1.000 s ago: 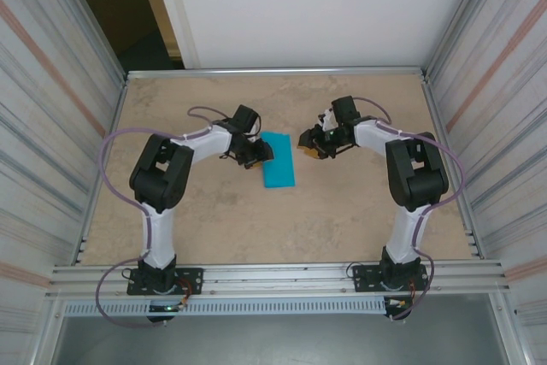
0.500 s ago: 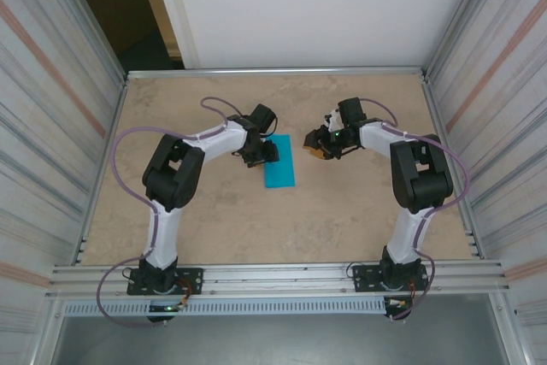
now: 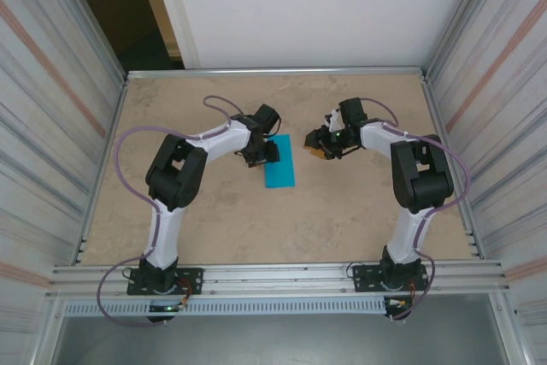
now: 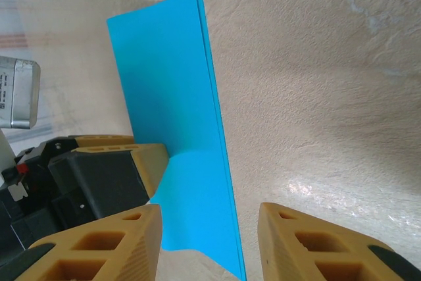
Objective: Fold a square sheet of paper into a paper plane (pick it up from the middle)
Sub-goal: Hold the square sheet of paper at the center of the table.
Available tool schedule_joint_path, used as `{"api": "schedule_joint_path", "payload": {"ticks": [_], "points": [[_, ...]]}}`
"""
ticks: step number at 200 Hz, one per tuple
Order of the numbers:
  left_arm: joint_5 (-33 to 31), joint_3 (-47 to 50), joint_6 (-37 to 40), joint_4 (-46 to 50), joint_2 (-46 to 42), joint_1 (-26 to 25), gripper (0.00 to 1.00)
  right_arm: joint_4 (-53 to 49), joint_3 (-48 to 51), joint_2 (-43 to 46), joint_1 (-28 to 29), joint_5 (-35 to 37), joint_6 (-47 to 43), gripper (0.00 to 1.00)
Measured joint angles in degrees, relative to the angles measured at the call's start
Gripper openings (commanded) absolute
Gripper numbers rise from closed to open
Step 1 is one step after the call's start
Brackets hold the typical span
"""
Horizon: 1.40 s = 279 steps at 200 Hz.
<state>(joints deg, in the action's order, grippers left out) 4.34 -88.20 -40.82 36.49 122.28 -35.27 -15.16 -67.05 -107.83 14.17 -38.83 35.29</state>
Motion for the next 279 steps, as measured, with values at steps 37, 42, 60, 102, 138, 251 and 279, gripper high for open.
{"api": "schedule_joint_path", "payload": {"ticks": [37, 42, 60, 102, 138, 251, 279], "points": [[0.0, -0.5, -0.1, 0.5, 0.5, 0.0, 0.51, 0.0, 0.0, 0.0, 0.5, 0.0, 0.0, 0.42], [0.0, -0.5, -0.1, 0.6, 0.5, 0.0, 0.51, 0.0, 0.0, 0.0, 0.5, 0.0, 0.0, 0.42], [0.0, -0.6, -0.1, 0.7, 0.7, 0.0, 0.51, 0.0, 0.0, 0.0, 0.6, -0.2, 0.0, 0.42], [0.0, -1.4, 0.1, 1.4, 1.2, -0.1, 0.52, 0.0, 0.0, 0.0, 1.1, -0.2, -0.3, 0.42], [0.0, -1.8, 0.2, 1.9, 1.4, -0.1, 0.52, 0.0, 0.0, 0.0, 1.9, -0.3, -0.4, 0.42], [0.0, -2.2, 0.6, 2.3, 1.8, -0.1, 0.54, 0.5, -0.3, -2.4, 5.6, -0.8, 0.0, 0.37], [0.0, -2.2, 0.6, 2.3, 1.9, -0.1, 0.54, 1.3, -2.0, -4.7, 6.6, -1.7, 0.3, 0.28]]}}
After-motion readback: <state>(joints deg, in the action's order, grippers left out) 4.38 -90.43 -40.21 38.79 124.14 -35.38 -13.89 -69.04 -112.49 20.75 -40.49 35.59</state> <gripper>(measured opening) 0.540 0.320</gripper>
